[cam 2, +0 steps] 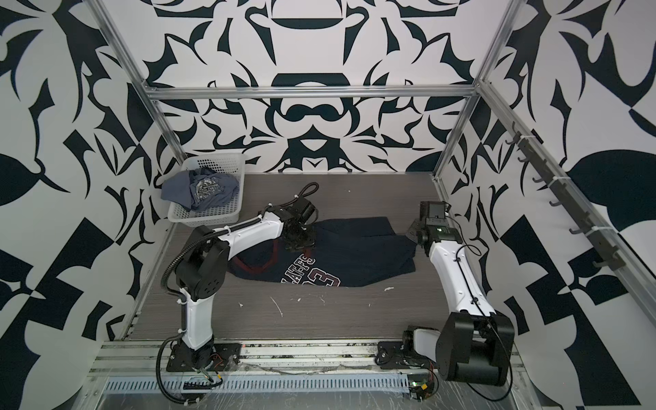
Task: Fold and stack tank tops
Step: Smooth out the tank top at the center of the table.
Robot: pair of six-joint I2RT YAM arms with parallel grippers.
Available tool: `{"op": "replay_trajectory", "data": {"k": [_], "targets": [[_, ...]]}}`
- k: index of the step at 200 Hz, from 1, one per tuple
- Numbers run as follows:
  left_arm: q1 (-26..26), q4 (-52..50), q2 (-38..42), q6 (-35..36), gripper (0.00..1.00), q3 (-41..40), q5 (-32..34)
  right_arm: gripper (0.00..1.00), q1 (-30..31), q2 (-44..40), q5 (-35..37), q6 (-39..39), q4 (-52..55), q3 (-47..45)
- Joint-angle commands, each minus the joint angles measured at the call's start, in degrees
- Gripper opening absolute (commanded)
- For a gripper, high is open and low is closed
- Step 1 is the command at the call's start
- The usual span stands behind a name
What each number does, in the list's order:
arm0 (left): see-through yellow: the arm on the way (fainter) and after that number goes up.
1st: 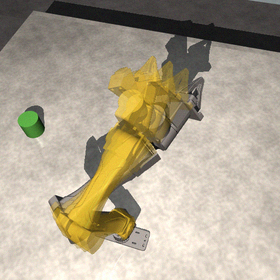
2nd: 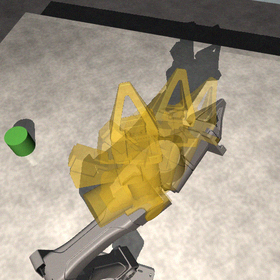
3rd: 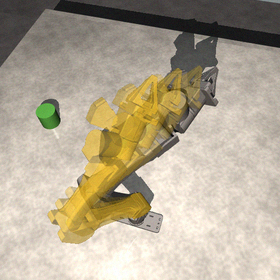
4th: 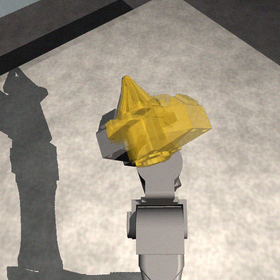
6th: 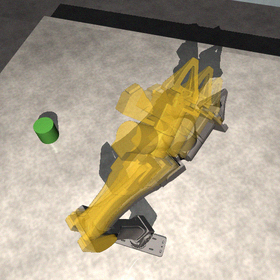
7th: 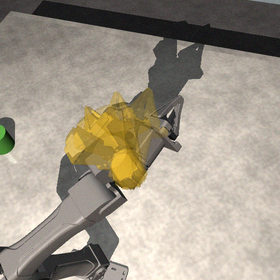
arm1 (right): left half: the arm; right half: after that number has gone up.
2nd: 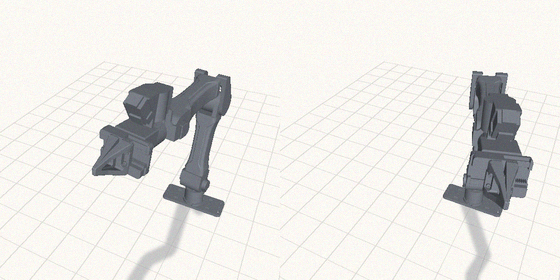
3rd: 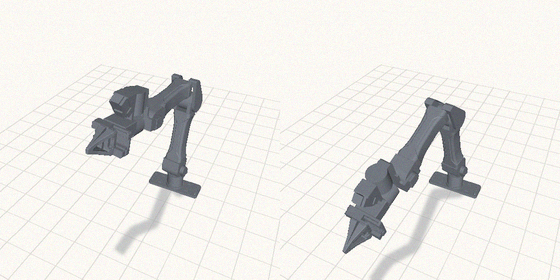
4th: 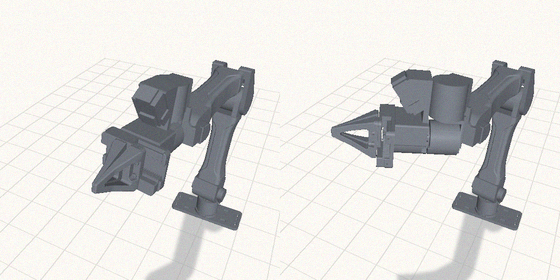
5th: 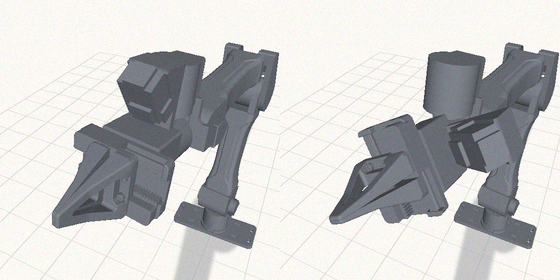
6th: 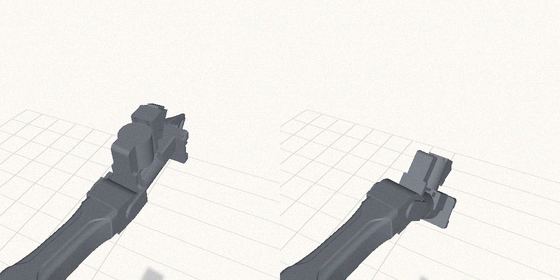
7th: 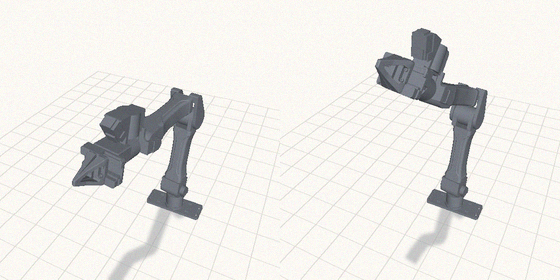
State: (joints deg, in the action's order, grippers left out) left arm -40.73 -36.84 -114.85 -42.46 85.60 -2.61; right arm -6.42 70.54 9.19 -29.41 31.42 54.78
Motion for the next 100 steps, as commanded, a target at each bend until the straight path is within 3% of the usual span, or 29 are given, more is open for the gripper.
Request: {"op": "replay_trajectory", "data": {"k": [1,40,66,100], "targets": [[-0.4,0.5,0.3,-1.0,0.34,-0.6,-0.6,0.0,-0.1,-0.8,0.7,-0.2,-1.1,-0.3],[-0.4,1.5,2.3,-0.5,0.15,0.9,0.8,0.0,-0.2,-0.7,1.0,-0.2,-0.8,0.4],[0.6,0.0,5.3,2.3,0.03,5.8,5.4,0.0,-0.2,-0.3,0.1,-0.6,-0.7,2.0],[6.4,3.9,12.9,5.0,0.0,8.9,13.3,0.0,-0.2,3.7,-3.2,-0.6,0.7,7.5]]}}
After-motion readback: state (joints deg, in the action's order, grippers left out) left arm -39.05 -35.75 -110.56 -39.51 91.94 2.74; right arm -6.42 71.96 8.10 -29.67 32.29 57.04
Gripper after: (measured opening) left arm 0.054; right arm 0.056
